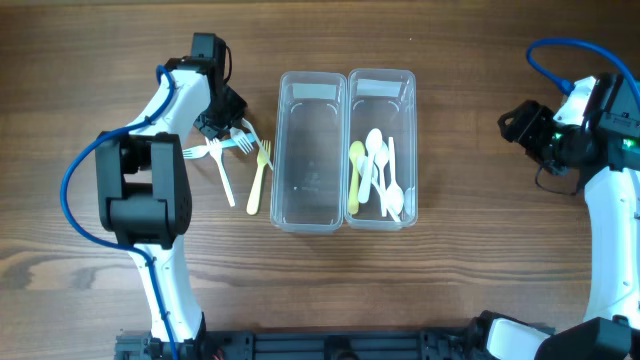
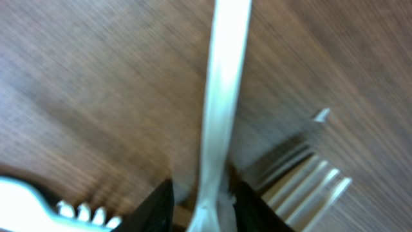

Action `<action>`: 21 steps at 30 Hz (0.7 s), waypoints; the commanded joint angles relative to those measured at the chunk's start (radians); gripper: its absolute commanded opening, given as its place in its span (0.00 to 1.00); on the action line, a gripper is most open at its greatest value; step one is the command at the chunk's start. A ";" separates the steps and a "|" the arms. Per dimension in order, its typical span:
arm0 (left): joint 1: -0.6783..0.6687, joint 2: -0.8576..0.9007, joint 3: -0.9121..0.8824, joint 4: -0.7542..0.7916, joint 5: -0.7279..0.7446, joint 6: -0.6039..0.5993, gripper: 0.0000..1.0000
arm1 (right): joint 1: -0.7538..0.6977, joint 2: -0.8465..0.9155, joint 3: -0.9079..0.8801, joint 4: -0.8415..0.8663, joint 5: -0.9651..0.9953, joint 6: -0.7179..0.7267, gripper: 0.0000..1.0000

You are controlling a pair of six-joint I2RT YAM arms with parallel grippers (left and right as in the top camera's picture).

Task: Pack container
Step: 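Lower the left gripper and grasp a white fork, then carry the white fork into the left container and release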

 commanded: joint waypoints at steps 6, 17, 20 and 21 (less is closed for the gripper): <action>-0.005 0.051 0.032 -0.048 0.006 0.011 0.04 | 0.001 0.010 -0.010 -0.005 -0.023 0.005 0.75; -0.090 -0.192 0.380 -0.463 0.031 0.177 0.04 | 0.002 0.010 -0.010 -0.004 -0.027 0.005 0.74; -0.278 -0.207 0.377 -0.485 0.009 0.460 0.04 | 0.001 0.010 -0.010 -0.001 -0.026 0.005 0.75; -0.314 -0.203 0.376 -0.486 -0.025 0.491 0.04 | 0.002 0.010 -0.010 -0.001 -0.026 0.005 0.75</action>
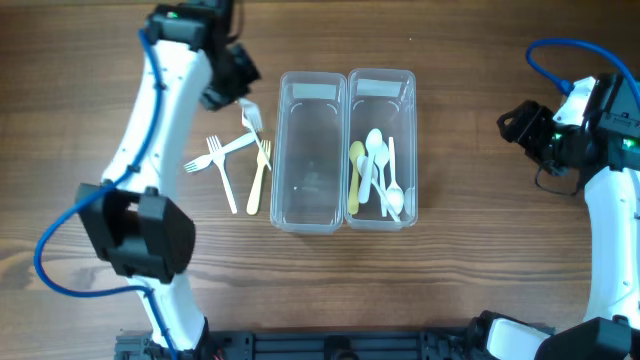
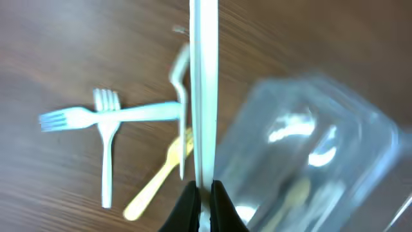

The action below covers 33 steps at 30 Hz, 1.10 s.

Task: Pack container
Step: 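Carry the white fork into the left container and release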

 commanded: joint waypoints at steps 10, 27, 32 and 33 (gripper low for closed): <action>-0.301 0.135 -0.044 0.024 -0.163 0.170 0.41 | 0.001 0.010 -0.010 0.003 -0.019 0.005 0.76; 0.064 0.076 -0.284 0.258 -0.095 -0.216 0.55 | 0.001 0.010 -0.010 -0.001 -0.019 0.005 0.76; 0.039 0.175 -0.286 0.307 -0.069 -0.218 0.53 | 0.002 0.010 -0.010 -0.013 -0.019 0.004 0.75; 0.036 0.191 -0.286 0.306 -0.052 -0.220 0.54 | 0.002 0.010 -0.010 -0.014 -0.019 0.004 0.76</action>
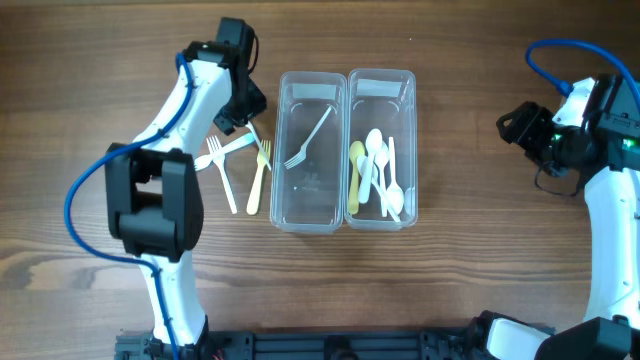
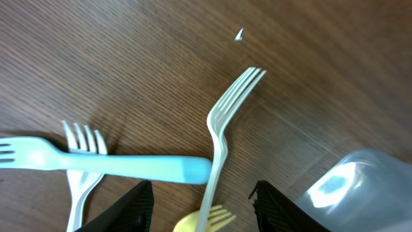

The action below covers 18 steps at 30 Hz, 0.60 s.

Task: Pack container
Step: 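Carry the white fork into the left container and release, then return the left gripper to the forks and grasp a white fork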

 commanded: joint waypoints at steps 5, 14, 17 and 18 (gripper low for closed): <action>-0.032 0.071 -0.010 0.005 0.061 -0.024 0.51 | 0.002 0.010 -0.010 -0.005 -0.019 0.004 0.76; -0.062 0.140 -0.010 0.007 0.061 -0.032 0.39 | 0.001 0.010 -0.010 -0.014 -0.019 0.000 0.75; -0.062 0.140 -0.010 0.006 0.061 -0.032 0.17 | 0.001 0.010 -0.010 -0.014 -0.019 0.000 0.76; -0.062 0.140 -0.010 0.003 0.061 -0.032 0.15 | 0.001 0.010 -0.010 -0.014 -0.019 0.000 0.75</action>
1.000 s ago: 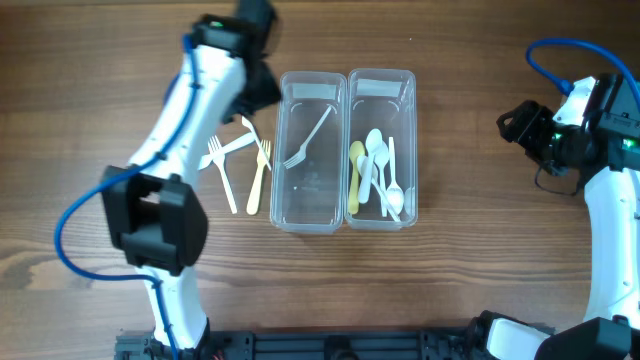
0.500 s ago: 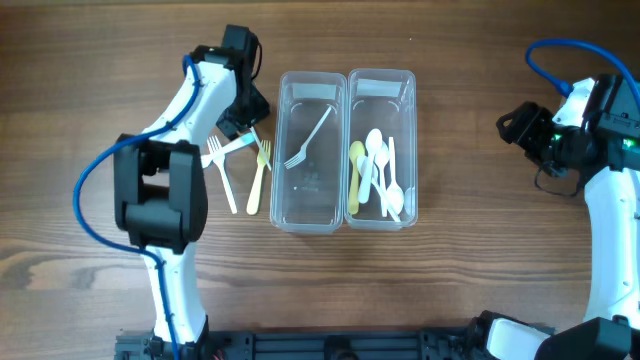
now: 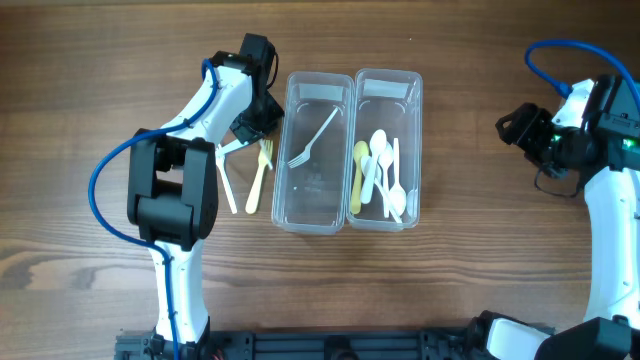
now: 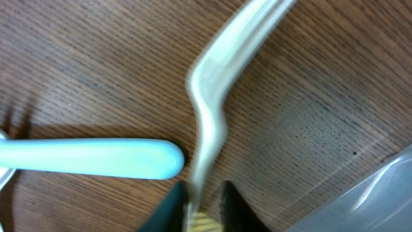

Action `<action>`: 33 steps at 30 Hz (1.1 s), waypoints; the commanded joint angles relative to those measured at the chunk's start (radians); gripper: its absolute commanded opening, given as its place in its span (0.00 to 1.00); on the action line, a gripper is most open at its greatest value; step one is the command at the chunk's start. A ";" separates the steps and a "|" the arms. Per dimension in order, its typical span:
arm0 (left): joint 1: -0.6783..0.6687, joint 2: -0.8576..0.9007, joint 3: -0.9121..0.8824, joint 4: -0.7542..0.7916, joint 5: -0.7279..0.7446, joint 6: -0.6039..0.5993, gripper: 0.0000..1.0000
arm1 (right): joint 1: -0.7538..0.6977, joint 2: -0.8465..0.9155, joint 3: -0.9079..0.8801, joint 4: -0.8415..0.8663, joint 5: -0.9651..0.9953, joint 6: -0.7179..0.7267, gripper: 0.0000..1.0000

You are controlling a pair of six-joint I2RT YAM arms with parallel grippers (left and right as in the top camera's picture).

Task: Pack container
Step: 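Return the left gripper to the forks and grasp a white fork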

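Two clear containers stand side by side. The left one (image 3: pixel 318 222) holds one clear fork (image 3: pixel 312 135); the right one (image 3: pixel 386 222) holds white and yellow spoons (image 3: pixel 380 165). Left of them lie a yellow fork (image 3: pixel 256 180), a white fork (image 3: pixel 226 183) and a pale blue fork (image 4: pixel 84 158). My left gripper (image 4: pixel 203 207) is down at the table, its fingers closed in on the handle of another clear fork (image 4: pixel 209 122) that lies over the yellow fork's tines. In the overhead view my left gripper (image 3: pixel 255 124) sits just left of the left container. My right gripper (image 3: pixel 512 126) hangs far right.
The wall of the left container (image 4: pixel 393 193) is close on the right of my left gripper. The right arm and its blue cable (image 3: pixel 548 50) occupy the far right of the wooden table (image 3: pixel 470 290).
My left gripper was wide open above the clear fork on the table; now it is lower, with its fingers narrowed onto that fork's handle. Both containers sit slightly further right.
My left gripper first gripped a clear fork among the forks on the table. Then it held that fork up beside the left container. Later the fork lay inside that container and the gripper was open over the remaining forks. Now it has closed on another clear fork.
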 commanded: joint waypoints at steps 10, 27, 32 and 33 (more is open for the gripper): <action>-0.006 0.046 -0.004 -0.031 -0.051 -0.003 0.25 | 0.001 0.010 -0.010 -0.008 -0.019 0.000 0.75; -0.006 0.046 -0.109 0.014 -0.049 -0.053 0.30 | 0.001 0.010 -0.010 -0.015 -0.015 -0.001 0.75; -0.005 0.046 -0.135 0.007 -0.049 -0.125 0.31 | 0.001 0.010 -0.010 -0.016 -0.016 -0.001 0.75; -0.005 0.046 -0.139 0.007 -0.049 -0.129 0.31 | 0.001 0.010 -0.010 -0.018 -0.016 -0.002 0.75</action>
